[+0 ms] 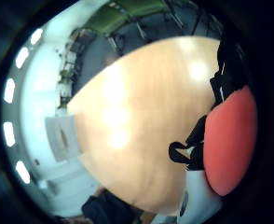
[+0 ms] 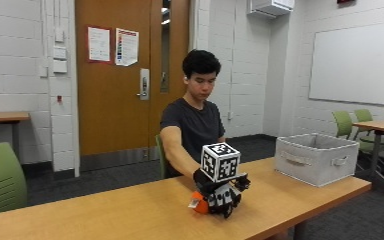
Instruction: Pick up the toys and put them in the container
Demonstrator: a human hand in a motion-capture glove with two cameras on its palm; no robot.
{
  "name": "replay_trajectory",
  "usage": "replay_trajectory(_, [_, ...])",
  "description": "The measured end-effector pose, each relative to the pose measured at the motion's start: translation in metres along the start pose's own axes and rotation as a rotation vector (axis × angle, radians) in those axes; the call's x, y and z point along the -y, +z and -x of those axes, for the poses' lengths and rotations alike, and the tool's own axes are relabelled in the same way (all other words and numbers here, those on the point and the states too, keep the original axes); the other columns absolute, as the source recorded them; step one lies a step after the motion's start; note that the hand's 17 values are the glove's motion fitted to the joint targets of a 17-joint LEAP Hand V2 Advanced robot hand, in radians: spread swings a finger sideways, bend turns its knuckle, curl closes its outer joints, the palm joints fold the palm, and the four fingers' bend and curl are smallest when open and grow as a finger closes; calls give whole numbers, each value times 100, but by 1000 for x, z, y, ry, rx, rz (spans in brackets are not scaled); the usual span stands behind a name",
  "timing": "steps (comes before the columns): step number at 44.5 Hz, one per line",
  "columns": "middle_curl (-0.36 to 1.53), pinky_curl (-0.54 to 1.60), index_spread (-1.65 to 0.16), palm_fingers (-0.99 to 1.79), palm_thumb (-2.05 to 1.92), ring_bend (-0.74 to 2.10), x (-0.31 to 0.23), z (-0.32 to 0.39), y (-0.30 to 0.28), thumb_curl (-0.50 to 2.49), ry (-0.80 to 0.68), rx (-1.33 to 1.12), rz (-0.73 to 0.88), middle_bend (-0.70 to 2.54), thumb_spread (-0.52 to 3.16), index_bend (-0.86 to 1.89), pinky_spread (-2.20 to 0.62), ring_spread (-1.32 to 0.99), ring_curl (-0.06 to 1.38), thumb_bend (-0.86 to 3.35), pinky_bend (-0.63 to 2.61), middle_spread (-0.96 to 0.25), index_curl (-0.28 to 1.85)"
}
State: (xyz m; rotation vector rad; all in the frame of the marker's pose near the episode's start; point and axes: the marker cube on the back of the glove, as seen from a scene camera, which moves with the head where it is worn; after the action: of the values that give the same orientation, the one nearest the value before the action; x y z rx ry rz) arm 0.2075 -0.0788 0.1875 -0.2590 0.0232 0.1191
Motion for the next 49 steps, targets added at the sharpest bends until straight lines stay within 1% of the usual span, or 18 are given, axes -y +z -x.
replay_trajectory(4, [54, 34, -40, 116, 62, 104, -11, 3, -1, 49, 13, -16, 31, 63, 95, 32, -40, -43, 41, 26, 82, -35, 76])
replay_trajectory(7, [58, 35, -42, 120, 63, 110, -18, 7, -9, 52, 25, -8, 16, 69, 91, 30, -42, -43, 45, 27, 83, -36, 80])
replay_trajectory(8, [58, 36, -42, 117, 63, 110, -21, 8, -14, 53, 28, -5, 6, 70, 88, 29, -42, -42, 44, 26, 84, -37, 81])
replay_trajectory(9, [60, 36, -43, 120, 64, 112, -24, 10, -20, 54, 31, -1, -7, 73, 89, 30, -43, -42, 46, 27, 84, -37, 84])
replay_trajectory(17, [65, 39, -47, 116, 64, 118, -43, 32, -96, 62, 36, 10, -118, 83, 83, 28, -45, -41, 49, 28, 87, -37, 98])
replay_trajectory(21, [68, 40, -49, 115, 64, 120, -55, 58, -137, 66, 13, 24, -152, 86, 81, 27, -45, -41, 50, 28, 89, -37, 106])
replay_trajectory(28, [71, 41, -52, 112, 63, 123, -70, 124, -205, 73, -83, 17, -254, 89, 79, 24, -45, -41, 51, 29, 90, -37, 118])
replay_trajectory(35, [73, 41, -54, 110, 61, 124, -89, 222, -263, 79, -243, 29, -342, 90, 77, 20, -45, -40, 52, 29, 91, -37, 130])
replay_trajectory(42, [74, 42, -55, 110, 59, 124, -108, 317, -287, 85, -371, 47, -377, 90, 76, 18, -45, -40, 52, 29, 91, -37, 139])
replay_trajectory(49, [76, 42, -55, 109, 58, 124, -126, 409, -288, 91, -516, 32, -377, 90, 75, 17, -45, -40, 52, 29, 91, -37, 146])
